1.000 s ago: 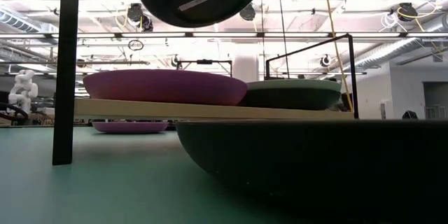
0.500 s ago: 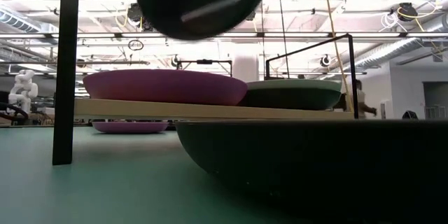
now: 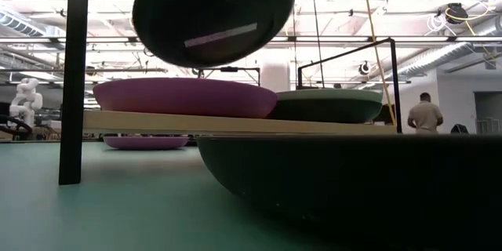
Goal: Place and stack plates onto a shelf
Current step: Stack the blue plate on top of the violet plate on the shelf
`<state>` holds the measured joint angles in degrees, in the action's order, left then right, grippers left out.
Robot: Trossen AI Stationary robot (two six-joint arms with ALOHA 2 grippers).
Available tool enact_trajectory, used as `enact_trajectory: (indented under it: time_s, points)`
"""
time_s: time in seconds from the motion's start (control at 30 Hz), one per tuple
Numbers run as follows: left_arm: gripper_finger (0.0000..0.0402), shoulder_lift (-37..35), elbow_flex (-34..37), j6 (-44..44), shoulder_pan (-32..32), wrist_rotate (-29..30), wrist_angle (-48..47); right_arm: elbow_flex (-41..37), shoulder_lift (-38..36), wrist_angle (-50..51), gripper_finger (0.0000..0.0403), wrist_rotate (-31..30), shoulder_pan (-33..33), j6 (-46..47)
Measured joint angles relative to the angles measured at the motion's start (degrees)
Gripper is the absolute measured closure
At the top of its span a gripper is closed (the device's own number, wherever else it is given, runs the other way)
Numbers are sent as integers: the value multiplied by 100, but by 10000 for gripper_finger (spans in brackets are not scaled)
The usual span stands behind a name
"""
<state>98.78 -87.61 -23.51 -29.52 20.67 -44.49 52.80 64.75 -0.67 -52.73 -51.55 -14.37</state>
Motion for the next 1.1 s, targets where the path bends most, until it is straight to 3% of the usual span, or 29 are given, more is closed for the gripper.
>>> enact_trajectory:
  time_s: [0.67,1.1]
  points:
    - [376,62,0,-821,-22,-435,-608,2,0,-83,195,31,2,4]
    - [374,62,0,-725,11,-411,-755,2,0,-83,195,36,2,0]
